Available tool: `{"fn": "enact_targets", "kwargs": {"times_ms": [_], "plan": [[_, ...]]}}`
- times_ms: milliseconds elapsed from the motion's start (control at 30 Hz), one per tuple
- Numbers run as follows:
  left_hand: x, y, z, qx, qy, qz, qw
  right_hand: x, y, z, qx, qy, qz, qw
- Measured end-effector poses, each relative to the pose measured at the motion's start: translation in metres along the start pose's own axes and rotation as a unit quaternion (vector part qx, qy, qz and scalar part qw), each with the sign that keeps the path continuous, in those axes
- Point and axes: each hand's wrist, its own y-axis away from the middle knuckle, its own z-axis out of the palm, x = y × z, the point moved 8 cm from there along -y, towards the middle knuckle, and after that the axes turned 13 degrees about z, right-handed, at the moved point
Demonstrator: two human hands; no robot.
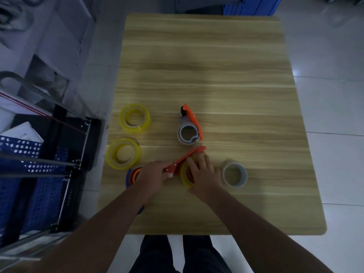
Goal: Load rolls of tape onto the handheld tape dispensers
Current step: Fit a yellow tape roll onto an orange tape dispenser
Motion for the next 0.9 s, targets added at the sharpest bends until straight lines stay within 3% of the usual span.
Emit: {"fn": "enact_targets", "kwargs": {"times_ms": [133, 333, 467, 633, 900], "plan": [[-0.001, 0.003, -0.002, 0.023, -0.007, 0.002, 1.0, 0.019, -0.002, -0.003, 0.019, -0.056, 0.041, 0.997], [0.009, -0.002, -0.007, 0.042, -0.037, 0.048, 0.997, 0.026, -0.004, -0.001, 0.022, -0.124, 0.033, 0.992], [0.016, -0.011, -0.005, -0.001, -0.066, 0.083, 0.994, 0.032, -0.002, 0.0, 0.027, -0.141, 0.03, 0.989], [0.01, -0.017, -0.003, -0.008, -0.028, 0.057, 0.998, 0.04, 0.002, 0.006, 0.036, -0.196, 0.063, 0.978], [0.004, -0.019, 0.002, -0.026, -0.028, 0.046, 0.998, 0.041, 0.006, 0.007, 0.057, -0.192, 0.067, 0.977]]}}
